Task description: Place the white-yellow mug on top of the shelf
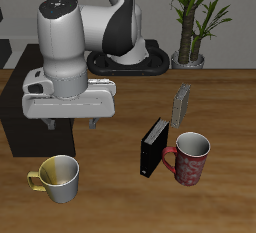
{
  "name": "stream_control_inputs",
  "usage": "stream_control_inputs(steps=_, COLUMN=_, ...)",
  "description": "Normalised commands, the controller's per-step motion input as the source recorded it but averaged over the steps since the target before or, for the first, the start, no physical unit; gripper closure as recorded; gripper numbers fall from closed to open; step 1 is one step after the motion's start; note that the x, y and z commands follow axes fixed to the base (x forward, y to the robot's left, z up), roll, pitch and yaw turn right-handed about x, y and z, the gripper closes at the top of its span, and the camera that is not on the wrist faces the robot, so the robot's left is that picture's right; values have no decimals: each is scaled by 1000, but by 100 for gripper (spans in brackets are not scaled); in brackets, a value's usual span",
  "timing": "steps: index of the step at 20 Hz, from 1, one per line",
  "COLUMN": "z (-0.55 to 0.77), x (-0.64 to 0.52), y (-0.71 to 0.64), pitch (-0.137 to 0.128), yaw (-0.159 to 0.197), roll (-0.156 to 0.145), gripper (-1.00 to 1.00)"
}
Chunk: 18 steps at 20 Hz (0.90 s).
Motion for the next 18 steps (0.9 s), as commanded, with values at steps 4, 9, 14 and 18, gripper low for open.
stream_control_inputs(steps=4, z=-275, x=93, y=103, pitch=18, yaw=10, roll=12, gripper=-100)
stream_control_inputs(steps=9, z=-232, x=109, y=102, pitch=18, yaw=6, roll=1, gripper=-100)
stream_control_inputs(steps=14, z=-355, x=153, y=49, pitch=36, yaw=19, roll=-3, gripper=-100)
stream_control_inputs(steps=18, z=-253, x=96, y=1, pitch=25, yaw=-6, roll=-5, gripper=-100)
